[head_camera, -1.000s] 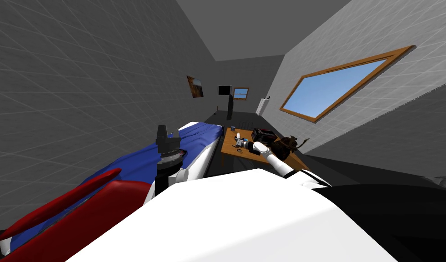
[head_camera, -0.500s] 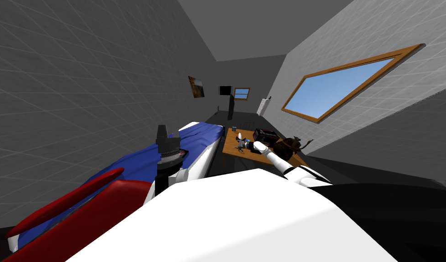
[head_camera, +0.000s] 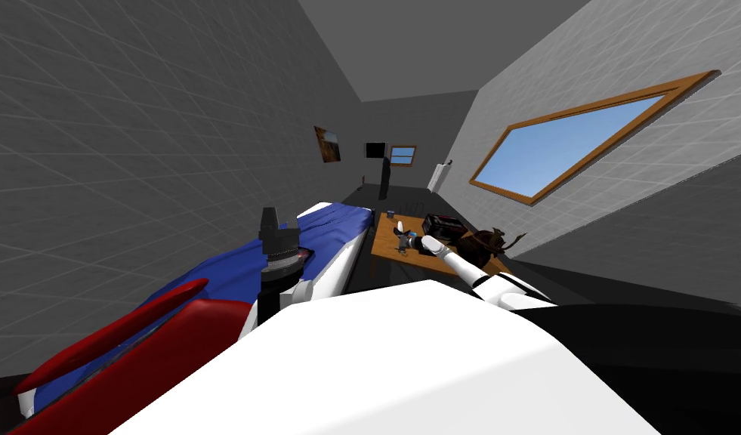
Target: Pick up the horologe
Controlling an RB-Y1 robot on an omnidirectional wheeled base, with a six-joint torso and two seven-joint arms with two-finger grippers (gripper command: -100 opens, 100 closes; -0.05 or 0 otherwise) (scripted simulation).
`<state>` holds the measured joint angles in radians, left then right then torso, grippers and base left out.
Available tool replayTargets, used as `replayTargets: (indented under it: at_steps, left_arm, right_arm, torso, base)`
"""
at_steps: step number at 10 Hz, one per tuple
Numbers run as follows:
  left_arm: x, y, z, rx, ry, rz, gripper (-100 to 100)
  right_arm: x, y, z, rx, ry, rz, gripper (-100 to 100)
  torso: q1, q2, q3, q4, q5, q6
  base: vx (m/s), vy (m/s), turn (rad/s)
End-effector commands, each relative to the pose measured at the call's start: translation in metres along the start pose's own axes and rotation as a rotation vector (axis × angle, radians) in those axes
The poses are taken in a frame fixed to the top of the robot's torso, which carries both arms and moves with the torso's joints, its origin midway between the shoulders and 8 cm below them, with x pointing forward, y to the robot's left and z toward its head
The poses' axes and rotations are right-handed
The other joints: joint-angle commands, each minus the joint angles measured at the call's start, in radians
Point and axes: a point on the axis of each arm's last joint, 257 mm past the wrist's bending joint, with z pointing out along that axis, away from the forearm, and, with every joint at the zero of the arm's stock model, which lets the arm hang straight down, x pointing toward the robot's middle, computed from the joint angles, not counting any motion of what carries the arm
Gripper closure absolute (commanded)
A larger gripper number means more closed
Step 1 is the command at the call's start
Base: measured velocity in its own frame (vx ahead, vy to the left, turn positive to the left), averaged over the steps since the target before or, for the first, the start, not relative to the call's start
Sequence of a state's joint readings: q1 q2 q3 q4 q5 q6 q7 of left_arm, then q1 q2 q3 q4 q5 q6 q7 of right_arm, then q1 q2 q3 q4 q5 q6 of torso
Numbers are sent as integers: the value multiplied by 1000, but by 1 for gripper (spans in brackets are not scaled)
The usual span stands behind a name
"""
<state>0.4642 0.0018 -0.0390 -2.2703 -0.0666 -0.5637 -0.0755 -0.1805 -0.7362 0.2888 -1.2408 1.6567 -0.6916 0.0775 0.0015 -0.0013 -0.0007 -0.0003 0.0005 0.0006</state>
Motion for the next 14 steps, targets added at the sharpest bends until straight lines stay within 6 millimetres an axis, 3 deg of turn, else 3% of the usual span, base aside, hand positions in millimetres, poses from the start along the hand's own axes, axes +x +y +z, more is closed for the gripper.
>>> replayTargets:
  at_steps: [1, 4, 5, 8, 11, 12, 13, 14]
  left_arm:
    - [0, 0, 0, 0, 0, 0, 0]
    - [0, 0, 0, 0, 0, 0, 0]
    - [0, 0, 0, 0, 0, 0, 0]
    - [0, 0, 0, 0, 0, 0, 0]
    - [0, 0, 0, 0, 0, 0, 0]
    - [0, 0, 0, 0, 0, 0, 0]
    - [0, 0, 0, 0, 0, 0, 0]
    - [0, 0, 0, 0, 0, 0, 0]
  right_arm:
    - [15, -1, 0, -12, 44, -36, -100]
    - [56, 7, -4, -61, 156, -106, -100]
    - [58, 6, -5, -62, 164, -115, -100]
    - [94, 17, -11, -116, 259, -170, -100]
    - [113, 23, -15, -147, 314, -209, -100]
    - [129, 31, -19, -178, 355, -233, -100]
    - [129, 31, -19, -178, 355, -233, -100]
    - [143, 39, -23, -209, 391, -255, -100]
  torso:
    - [0, 0, 0, 0, 0, 0]
    - [-1, 0, 0, 0, 0, 0]
    - [-1, 0, 0, 0, 0, 0]
    - [-1, 0, 0, 0, 0, 0]
    - [-1, -1, 0, 0, 0, 0]
    - [-1, 0, 0, 0, 0, 0]
    - [-2, 0, 0, 0, 0, 0]
    - [-2, 0, 0, 0, 0, 0]
  base:
    - [27, 29, 10]
    - [27, 24, 16]
    - [26, 18, 9]
    - [28, 16, 13]
    - [33, 15, 9]
    - [31, 7, 13]
    - [26, 6, 3]
    - [36, 7, 13]
